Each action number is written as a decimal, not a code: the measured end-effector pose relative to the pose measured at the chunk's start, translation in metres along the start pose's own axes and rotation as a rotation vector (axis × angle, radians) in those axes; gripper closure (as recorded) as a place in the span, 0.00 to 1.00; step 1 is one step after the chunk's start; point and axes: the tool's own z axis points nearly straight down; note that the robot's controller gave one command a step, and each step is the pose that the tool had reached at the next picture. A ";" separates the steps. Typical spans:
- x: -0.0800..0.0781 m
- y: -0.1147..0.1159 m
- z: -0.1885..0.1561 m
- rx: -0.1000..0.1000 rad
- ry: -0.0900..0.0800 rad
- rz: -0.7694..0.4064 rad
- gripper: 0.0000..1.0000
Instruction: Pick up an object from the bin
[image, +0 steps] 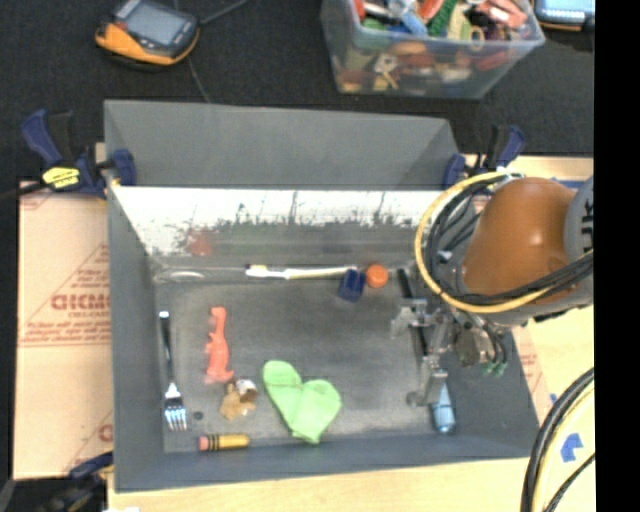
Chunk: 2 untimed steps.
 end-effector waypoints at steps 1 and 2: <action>-0.002 0.000 -0.004 0.001 -0.008 -0.004 0.00; 0.012 0.128 0.107 -0.002 -0.004 0.068 0.00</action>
Offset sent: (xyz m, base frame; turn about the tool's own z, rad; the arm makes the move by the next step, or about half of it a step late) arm -0.0121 0.1243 -0.1037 0.0755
